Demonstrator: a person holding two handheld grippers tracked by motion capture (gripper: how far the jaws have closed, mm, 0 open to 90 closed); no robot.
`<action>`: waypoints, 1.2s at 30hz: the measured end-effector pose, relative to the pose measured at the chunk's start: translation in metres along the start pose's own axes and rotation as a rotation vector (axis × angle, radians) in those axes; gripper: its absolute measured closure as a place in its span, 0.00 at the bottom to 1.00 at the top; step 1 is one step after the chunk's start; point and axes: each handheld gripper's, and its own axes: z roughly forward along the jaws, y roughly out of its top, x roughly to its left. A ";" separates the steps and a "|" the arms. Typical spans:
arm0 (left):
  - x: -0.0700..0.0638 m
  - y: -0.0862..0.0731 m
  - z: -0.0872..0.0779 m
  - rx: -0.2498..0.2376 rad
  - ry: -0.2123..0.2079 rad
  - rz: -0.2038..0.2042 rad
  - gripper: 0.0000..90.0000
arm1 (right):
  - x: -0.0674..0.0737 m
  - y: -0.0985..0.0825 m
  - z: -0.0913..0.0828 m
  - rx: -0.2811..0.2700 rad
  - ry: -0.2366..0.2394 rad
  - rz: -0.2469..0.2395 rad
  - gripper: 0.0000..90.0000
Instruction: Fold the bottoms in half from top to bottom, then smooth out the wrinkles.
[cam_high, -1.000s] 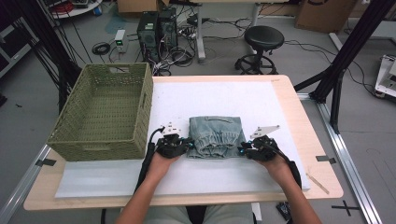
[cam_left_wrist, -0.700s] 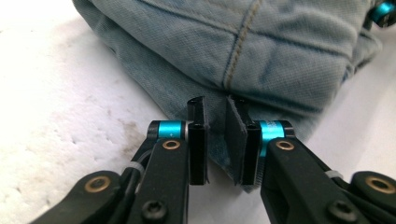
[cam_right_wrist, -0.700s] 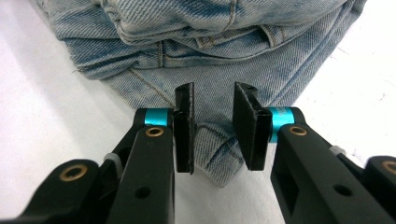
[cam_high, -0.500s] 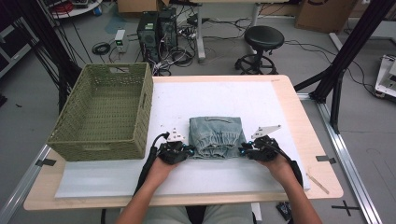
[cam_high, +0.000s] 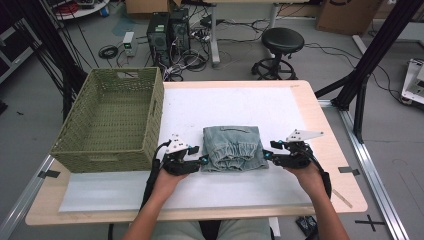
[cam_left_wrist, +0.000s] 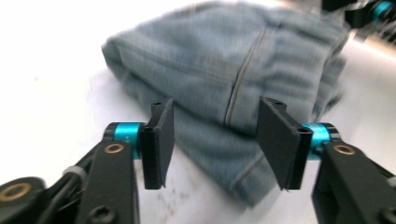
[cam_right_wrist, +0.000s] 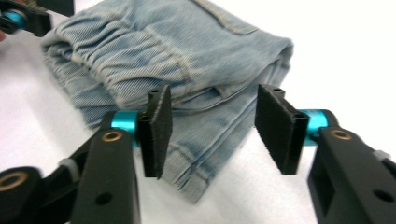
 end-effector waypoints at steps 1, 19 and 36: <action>0.001 0.001 -0.001 -0.015 -0.003 -0.005 0.45 | 0.000 0.000 0.000 -0.004 -0.013 -0.002 0.47; 0.010 0.013 -0.014 -0.149 0.045 -0.043 0.24 | 0.001 0.006 -0.004 -0.036 -0.066 -0.011 0.24; 0.006 0.021 -0.014 -0.161 0.060 0.026 0.23 | 0.000 0.004 -0.007 -0.041 -0.070 -0.012 0.25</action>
